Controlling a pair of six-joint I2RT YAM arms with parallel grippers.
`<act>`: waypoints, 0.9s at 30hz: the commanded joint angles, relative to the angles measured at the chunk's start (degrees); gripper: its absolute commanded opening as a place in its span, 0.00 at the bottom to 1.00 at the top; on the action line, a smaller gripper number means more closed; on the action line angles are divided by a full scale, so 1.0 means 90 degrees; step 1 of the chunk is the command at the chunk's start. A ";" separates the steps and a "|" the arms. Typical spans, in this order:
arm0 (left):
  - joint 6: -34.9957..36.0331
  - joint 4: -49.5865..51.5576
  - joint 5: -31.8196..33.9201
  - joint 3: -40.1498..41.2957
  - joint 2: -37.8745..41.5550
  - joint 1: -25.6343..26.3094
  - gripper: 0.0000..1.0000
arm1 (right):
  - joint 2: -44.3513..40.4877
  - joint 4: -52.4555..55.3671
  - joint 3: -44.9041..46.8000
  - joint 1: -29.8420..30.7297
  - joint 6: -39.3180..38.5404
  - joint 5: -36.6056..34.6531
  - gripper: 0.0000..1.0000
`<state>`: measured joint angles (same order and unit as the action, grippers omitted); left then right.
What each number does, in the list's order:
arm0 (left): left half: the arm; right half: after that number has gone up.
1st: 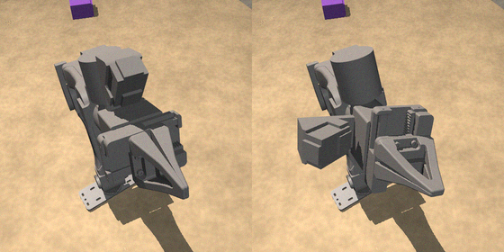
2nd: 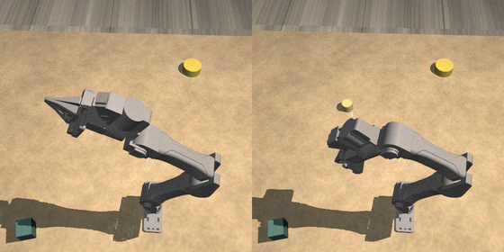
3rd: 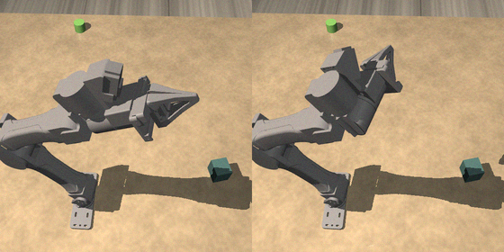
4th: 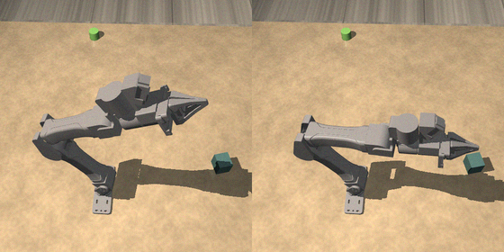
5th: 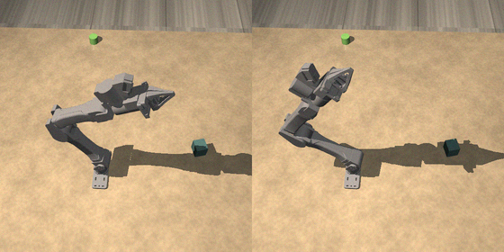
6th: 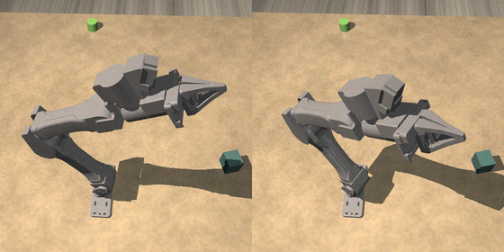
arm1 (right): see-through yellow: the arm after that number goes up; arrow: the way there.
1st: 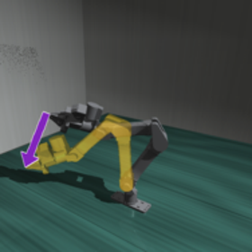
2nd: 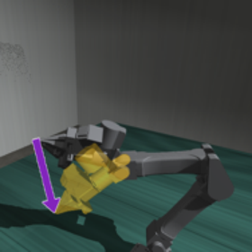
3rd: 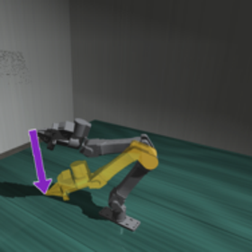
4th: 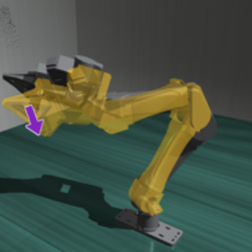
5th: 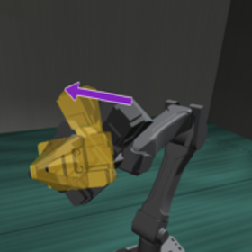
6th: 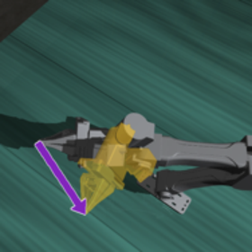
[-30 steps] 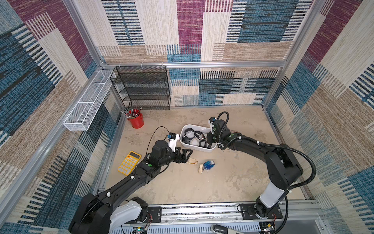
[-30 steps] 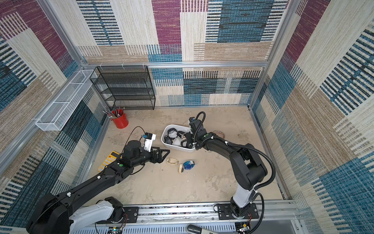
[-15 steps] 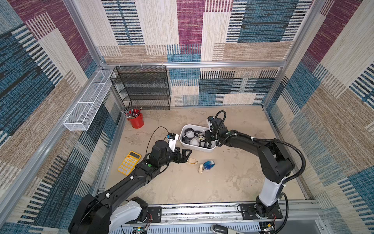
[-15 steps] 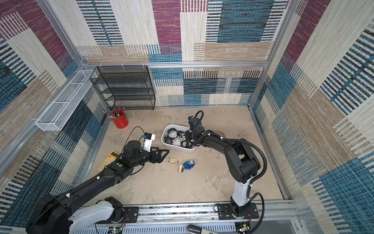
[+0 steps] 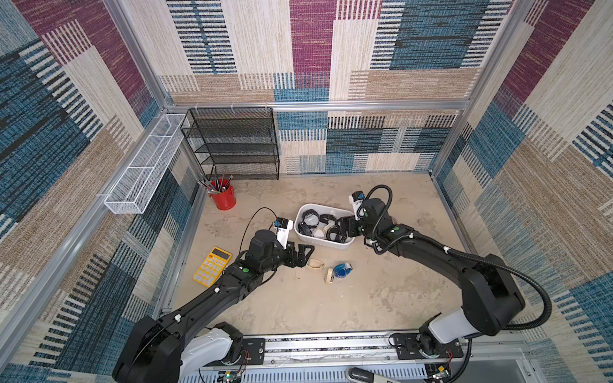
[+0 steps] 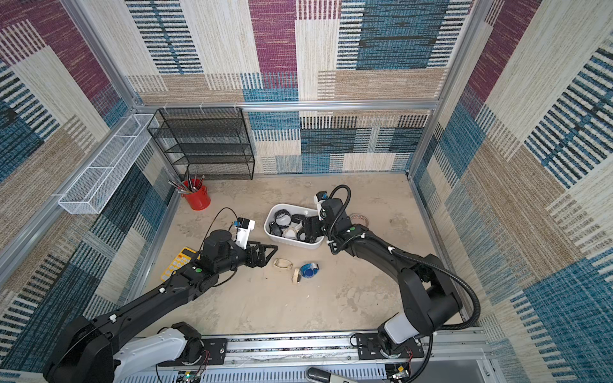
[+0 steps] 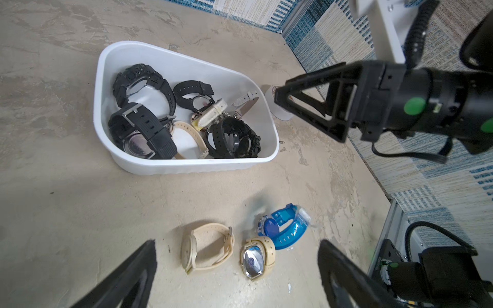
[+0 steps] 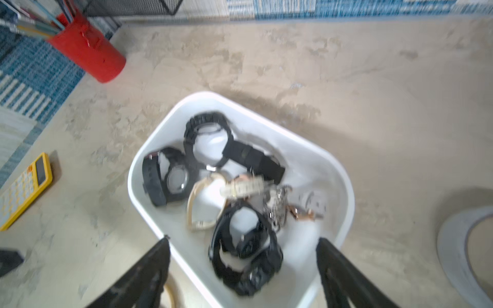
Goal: Put the watch into the storage box
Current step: Place the watch in the storage box.
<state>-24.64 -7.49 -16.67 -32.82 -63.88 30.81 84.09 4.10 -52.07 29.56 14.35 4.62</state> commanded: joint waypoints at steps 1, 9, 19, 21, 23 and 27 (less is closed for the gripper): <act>0.0111 -0.0152 0.0027 -0.0009 -0.0082 -0.0005 0.95 | -0.0677 -0.0858 0.0845 0.0009 0.0098 0.0396 1.00; 0.0026 -0.0108 -0.0018 -0.0032 -0.0244 -0.0005 0.94 | -0.1844 -0.1152 0.1880 0.0007 0.0120 0.0426 1.00; 0.0173 0.0764 0.0231 -0.0292 -0.0237 0.0107 0.85 | -0.2036 -0.1013 0.1934 0.0008 0.0052 0.0390 1.00; 0.0240 0.1091 0.0423 -0.0448 -0.0289 0.0210 0.81 | -0.1994 -0.0993 0.1919 0.0014 0.0064 0.0404 0.99; 0.0363 0.1552 0.0535 -0.0709 -0.0405 0.0329 0.77 | -0.1983 -0.1031 0.1947 0.0010 0.0078 0.0388 1.00; 0.0631 0.2180 0.1085 -0.1101 -0.0637 0.0762 0.71 | -0.1913 -0.1022 0.1905 0.0013 0.0089 0.0404 1.00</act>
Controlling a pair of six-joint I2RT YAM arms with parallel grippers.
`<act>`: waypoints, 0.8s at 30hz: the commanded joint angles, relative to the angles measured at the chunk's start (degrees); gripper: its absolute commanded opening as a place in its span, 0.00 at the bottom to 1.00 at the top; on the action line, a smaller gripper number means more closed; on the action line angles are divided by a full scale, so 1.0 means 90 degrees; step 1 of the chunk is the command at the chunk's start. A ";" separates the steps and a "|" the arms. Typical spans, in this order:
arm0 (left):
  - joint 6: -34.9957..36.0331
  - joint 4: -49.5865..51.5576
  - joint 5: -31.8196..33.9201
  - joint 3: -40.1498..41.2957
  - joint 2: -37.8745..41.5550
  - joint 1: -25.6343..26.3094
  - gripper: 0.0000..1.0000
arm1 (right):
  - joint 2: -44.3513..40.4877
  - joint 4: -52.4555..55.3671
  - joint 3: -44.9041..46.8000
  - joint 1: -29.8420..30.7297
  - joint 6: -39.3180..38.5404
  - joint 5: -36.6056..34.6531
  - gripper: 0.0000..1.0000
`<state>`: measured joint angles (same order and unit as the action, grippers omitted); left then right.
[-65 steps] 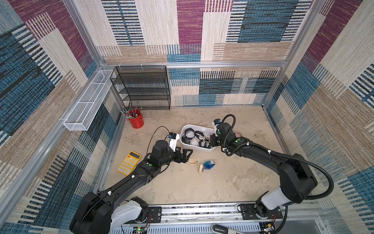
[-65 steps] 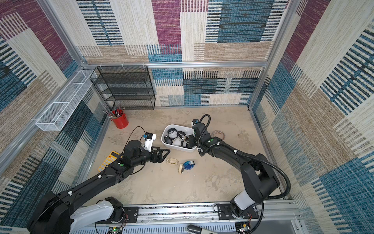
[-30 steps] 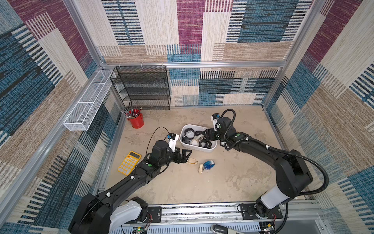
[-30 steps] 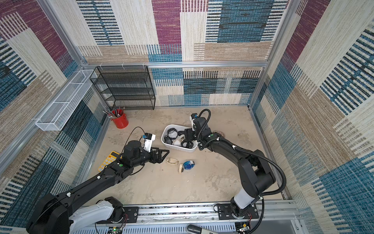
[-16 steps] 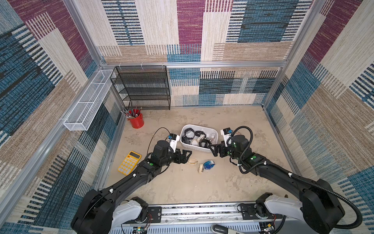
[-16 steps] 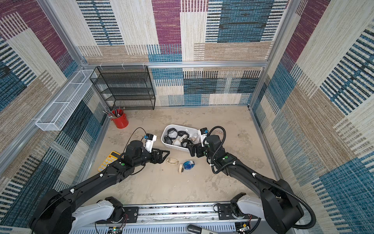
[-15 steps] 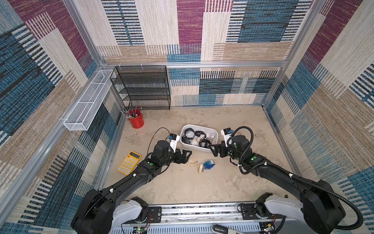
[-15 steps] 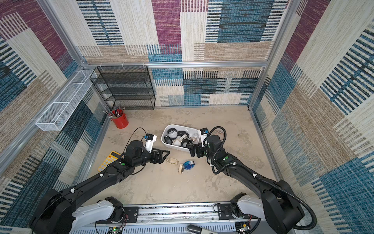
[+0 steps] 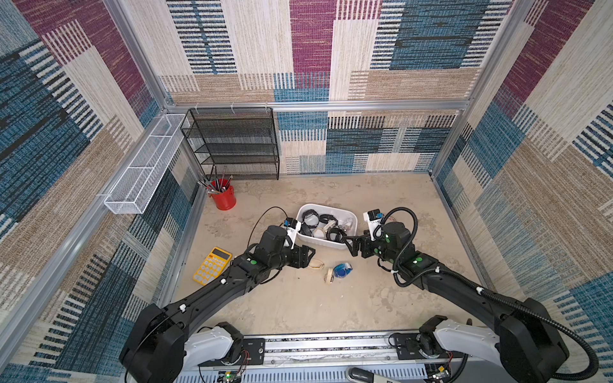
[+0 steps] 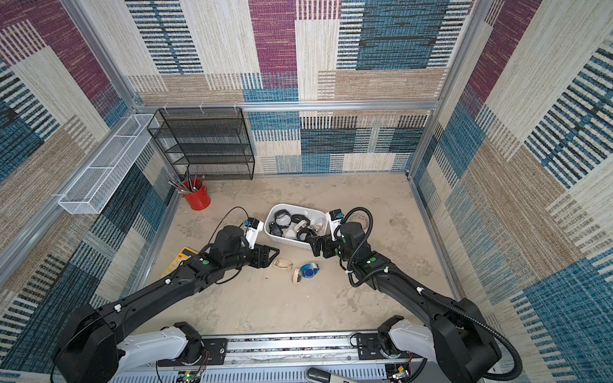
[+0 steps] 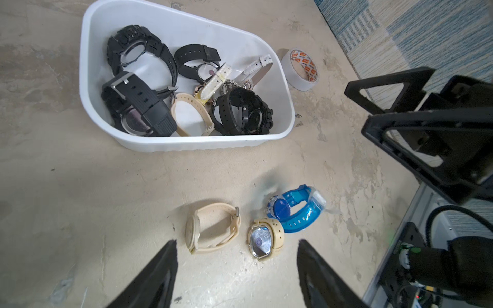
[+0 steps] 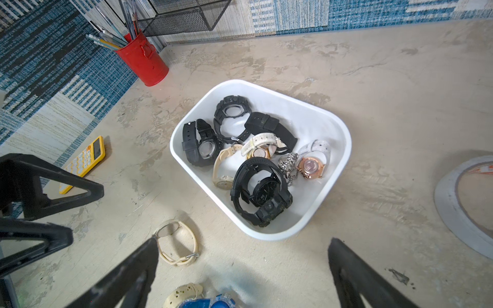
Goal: Put the watch into the storage box
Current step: Pick up the watch at the center of the board.
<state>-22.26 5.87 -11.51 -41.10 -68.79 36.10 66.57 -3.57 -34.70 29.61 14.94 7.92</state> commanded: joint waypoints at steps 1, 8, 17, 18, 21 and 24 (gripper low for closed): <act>0.0388 0.0747 0.0593 -0.0229 -0.0154 0.0255 0.70 | 0.0045 -0.0143 -0.0040 0.0010 0.0018 0.0032 1.00; 0.0566 0.1059 0.0939 -0.0671 -0.0795 0.0640 0.62 | 0.0046 -0.0122 -0.0013 0.0010 0.0020 0.0047 1.00; 0.0859 0.1337 0.1297 -0.1363 -0.1766 0.1113 0.60 | -0.0071 -0.0081 0.0065 0.0007 0.0021 -0.0060 1.00; 0.0879 0.1373 0.1340 -0.1407 -0.1877 0.1150 0.60 | -0.0091 -0.0075 0.0083 0.0011 0.0024 -0.0061 1.00; 0.0919 0.1495 0.1466 -0.1525 -0.2154 0.1211 0.59 | -0.0120 -0.0061 0.0104 0.0004 0.0015 -0.0094 1.00; 0.0940 0.1594 0.1560 -0.1657 -0.2405 0.1253 0.59 | -0.0131 -0.0069 0.0134 0.0006 0.0007 -0.0134 1.00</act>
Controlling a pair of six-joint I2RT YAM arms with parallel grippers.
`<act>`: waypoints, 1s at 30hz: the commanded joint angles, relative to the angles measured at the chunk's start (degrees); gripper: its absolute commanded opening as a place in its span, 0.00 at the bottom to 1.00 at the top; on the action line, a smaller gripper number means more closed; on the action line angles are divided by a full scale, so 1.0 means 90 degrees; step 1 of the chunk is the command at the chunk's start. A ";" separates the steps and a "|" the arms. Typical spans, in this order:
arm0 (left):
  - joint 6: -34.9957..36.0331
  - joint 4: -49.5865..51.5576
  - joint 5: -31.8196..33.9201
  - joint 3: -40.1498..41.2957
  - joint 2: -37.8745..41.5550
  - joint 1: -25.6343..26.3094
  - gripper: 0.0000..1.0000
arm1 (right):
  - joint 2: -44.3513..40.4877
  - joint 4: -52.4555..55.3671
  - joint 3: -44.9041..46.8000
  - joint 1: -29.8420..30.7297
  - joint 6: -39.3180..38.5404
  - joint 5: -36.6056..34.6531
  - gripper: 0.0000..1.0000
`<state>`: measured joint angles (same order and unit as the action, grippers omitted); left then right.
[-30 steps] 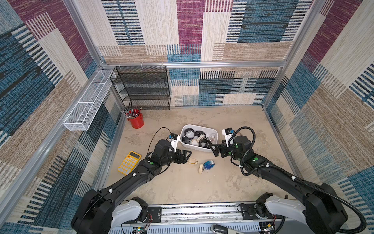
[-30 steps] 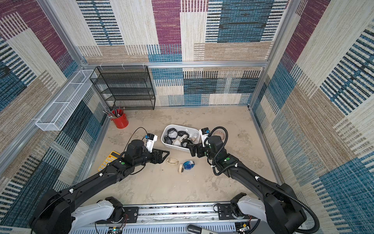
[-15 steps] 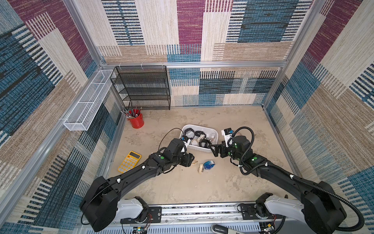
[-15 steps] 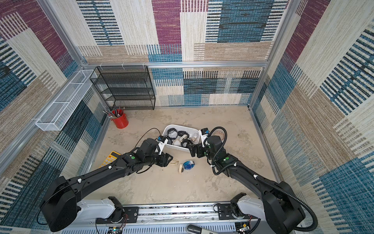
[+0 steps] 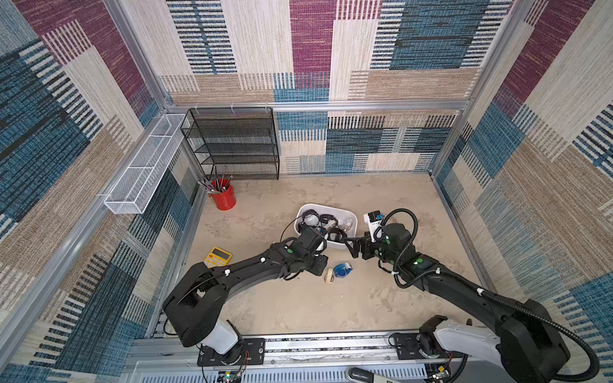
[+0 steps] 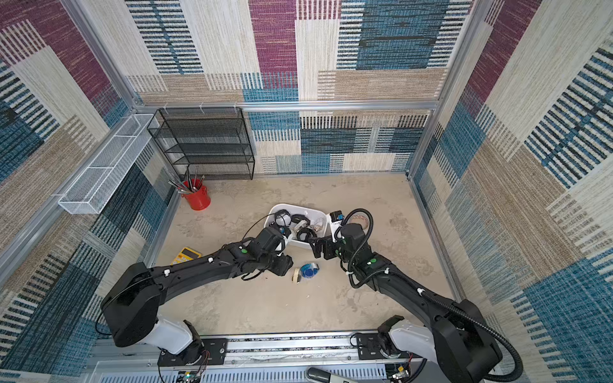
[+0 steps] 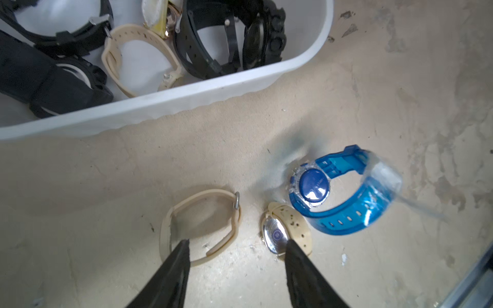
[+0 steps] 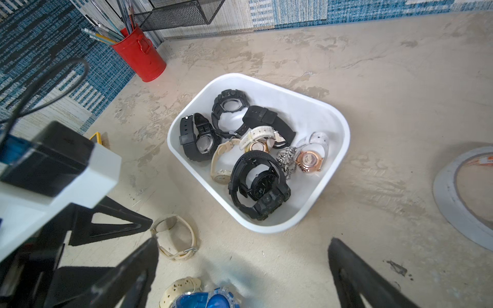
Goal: Put the watch into the storage box
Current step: Pick up the watch at the center of the board.
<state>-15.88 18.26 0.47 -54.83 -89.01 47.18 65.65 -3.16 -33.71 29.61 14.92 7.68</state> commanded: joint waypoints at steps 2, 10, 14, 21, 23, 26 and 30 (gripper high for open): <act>0.0241 0.0289 0.0255 -0.0227 -0.0338 0.0040 0.58 | -0.0014 -0.0128 0.0025 0.0002 0.0010 -0.0097 1.00; 0.0214 0.0477 0.0211 -0.0508 -0.0918 0.0089 0.53 | -0.0027 -0.0118 0.0054 0.0007 -0.0027 -0.0159 1.00; 0.0183 0.0547 0.0247 -0.0510 -0.1064 0.0096 0.48 | -0.0038 -0.0134 0.0084 0.0005 -0.0022 -0.0216 1.00; 0.0148 0.0594 0.0309 -0.0542 -0.1279 0.0100 0.24 | 0.0010 -0.0155 0.0035 0.0009 -0.0029 -0.0196 1.00; 0.0135 0.0602 0.0309 -0.0549 -0.1293 0.0098 0.15 | 0.0011 -0.0150 0.0024 0.0010 -0.0045 -0.0198 1.00; 0.0124 0.0605 0.0309 -0.0539 -0.1282 0.0100 0.06 | 0.0020 -0.0149 0.0016 0.0011 -0.0042 -0.0199 1.00; 0.0114 0.0606 0.0346 -0.0530 -0.1282 0.0100 0.00 | 0.0054 -0.0158 0.0007 0.0002 -0.0017 -0.0200 1.00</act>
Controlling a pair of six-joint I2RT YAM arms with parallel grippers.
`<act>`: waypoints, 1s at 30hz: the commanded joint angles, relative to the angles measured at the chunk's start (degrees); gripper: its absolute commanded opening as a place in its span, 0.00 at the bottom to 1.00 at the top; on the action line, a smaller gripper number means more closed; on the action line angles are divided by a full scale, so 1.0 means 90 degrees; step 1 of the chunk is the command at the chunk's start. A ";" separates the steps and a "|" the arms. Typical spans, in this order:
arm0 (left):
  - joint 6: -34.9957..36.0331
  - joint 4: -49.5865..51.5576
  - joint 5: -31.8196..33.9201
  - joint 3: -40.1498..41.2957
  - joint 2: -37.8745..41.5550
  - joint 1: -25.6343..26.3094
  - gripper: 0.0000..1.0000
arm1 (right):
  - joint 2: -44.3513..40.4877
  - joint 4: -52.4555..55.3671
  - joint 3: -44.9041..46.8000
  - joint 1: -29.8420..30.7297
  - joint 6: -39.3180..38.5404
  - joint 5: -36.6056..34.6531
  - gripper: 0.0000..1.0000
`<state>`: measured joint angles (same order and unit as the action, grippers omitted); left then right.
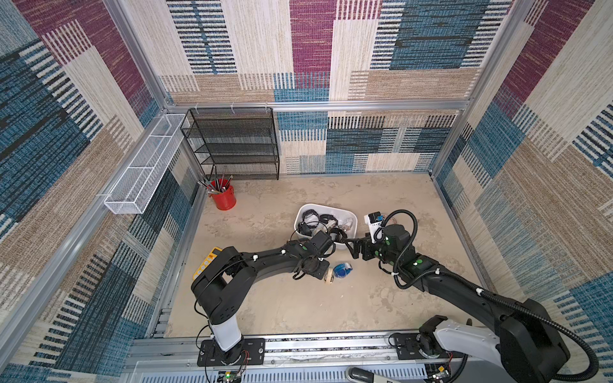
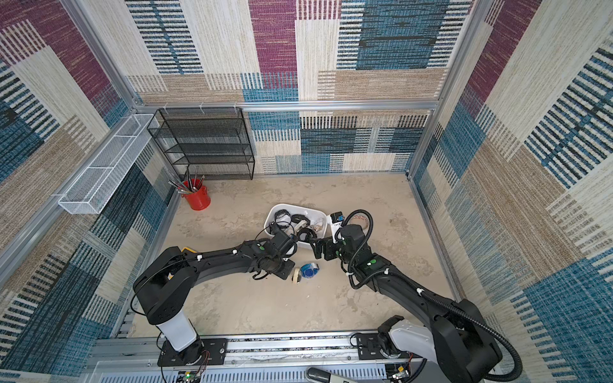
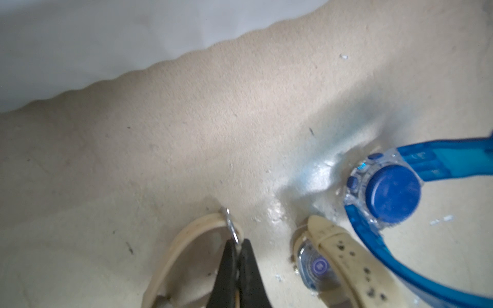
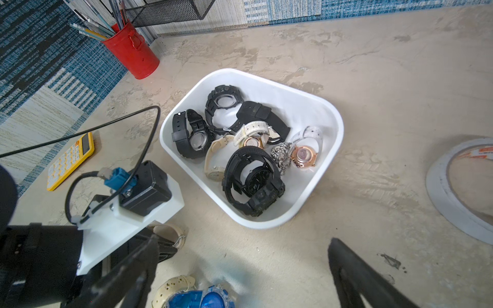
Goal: Put the watch into the storage box
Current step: Pick up the watch at the center of the board.
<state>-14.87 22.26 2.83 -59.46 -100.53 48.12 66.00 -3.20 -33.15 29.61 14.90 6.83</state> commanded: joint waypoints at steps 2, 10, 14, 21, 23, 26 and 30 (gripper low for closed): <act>-0.0017 0.0157 0.0094 -0.0005 0.0017 -0.0005 0.00 | 0.0030 -0.0162 -0.0062 0.0002 -0.0020 -0.0096 1.00; -0.0115 -0.0157 0.0107 0.0207 0.0517 -0.0014 0.00 | 0.0030 -0.0166 -0.0106 0.0002 -0.0041 -0.0016 1.00; -0.0142 -0.0389 0.0064 0.0296 0.0811 -0.0043 0.00 | 0.0007 -0.0253 -0.0080 0.0011 -0.0129 0.0376 1.00; -0.0067 -0.0669 0.0103 0.0391 0.1344 -0.0193 0.00 | -0.0212 -0.0416 0.0079 0.0028 -0.0249 0.1159 1.00; -0.0014 -0.0775 0.0057 0.0422 0.1502 -0.0266 0.00 | -0.0250 -0.0431 0.0116 0.0050 -0.0249 0.1213 1.00; 0.0120 -0.0881 -0.0046 0.0394 0.1690 -0.0398 0.00 | -0.0263 -0.0436 0.0138 0.0085 -0.0208 0.1221 1.00; 0.0362 -0.0894 -0.0191 0.0138 0.1720 -0.0579 0.00 | -0.0234 -0.0551 0.0148 0.0174 -0.0209 0.1429 1.00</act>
<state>-14.46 16.10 2.61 -56.77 -85.38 43.70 63.83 -5.28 -31.86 30.72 13.23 17.23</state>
